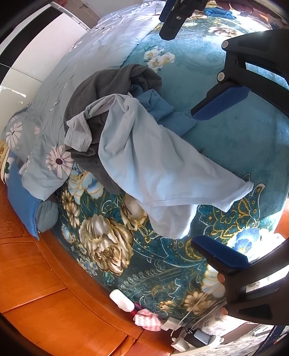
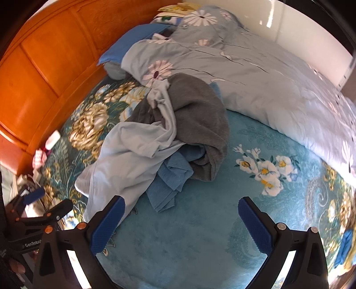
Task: Fold clothes
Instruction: 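Grasp the light blue shirt in the pile with the left gripper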
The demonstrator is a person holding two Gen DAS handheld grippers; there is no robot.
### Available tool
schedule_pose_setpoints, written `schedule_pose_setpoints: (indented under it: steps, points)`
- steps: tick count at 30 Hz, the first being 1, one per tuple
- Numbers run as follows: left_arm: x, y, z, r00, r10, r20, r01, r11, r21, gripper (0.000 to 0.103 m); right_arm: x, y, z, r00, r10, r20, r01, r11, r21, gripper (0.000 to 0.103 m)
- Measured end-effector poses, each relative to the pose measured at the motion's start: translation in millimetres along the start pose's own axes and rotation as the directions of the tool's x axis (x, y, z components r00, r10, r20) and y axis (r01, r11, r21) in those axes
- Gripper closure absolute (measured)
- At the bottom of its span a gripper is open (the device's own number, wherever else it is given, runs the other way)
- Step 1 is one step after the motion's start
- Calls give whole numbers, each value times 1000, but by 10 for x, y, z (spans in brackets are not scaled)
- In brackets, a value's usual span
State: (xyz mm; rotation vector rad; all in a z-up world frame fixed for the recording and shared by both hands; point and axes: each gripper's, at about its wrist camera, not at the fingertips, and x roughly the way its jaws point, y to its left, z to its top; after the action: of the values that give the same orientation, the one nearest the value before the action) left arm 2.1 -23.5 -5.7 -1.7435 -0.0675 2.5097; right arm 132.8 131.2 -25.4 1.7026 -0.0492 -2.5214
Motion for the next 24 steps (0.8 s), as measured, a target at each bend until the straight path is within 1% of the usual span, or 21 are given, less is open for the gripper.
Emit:
schedule_pose_setpoints:
  steps: [4, 7, 12, 14, 17, 18, 21, 24]
  points:
    - [39, -41, 62, 1000, 1, 18, -2, 999, 53, 0, 86, -112, 8, 1000, 10, -21, -9, 999, 54, 0]
    - [100, -54, 125, 999, -34, 21, 32, 997, 75, 0, 201, -166, 56, 999, 9, -46, -6, 998, 59, 0]
    - [226, -93, 252, 995, -97, 16, 94, 989, 111, 0, 353, -258, 257, 999, 18, -36, -16, 998, 57, 0]
    - [296, -120, 308, 994, -110, 19, 106, 985, 138, 0, 426, -292, 347, 999, 2, -35, 0, 999, 54, 0]
    - [509, -163, 421, 995, -94, 14, 90, 974, 206, 0, 532, -333, 442, 999, -31, -43, 33, 998, 48, 0]
    - [594, -165, 469, 995, -102, 4, 98, 970, 222, 0, 535, -353, 440, 999, -34, -41, 36, 998, 56, 0]
    - [882, -155, 656, 992, -122, -24, 124, 961, 248, 0, 544, -414, 433, 998, -42, -37, 44, 996, 80, 0]
    - [1139, -111, 853, 992, -124, -34, 128, 956, 263, 1, 515, -413, 307, 997, -61, -52, 64, 996, 65, 0]
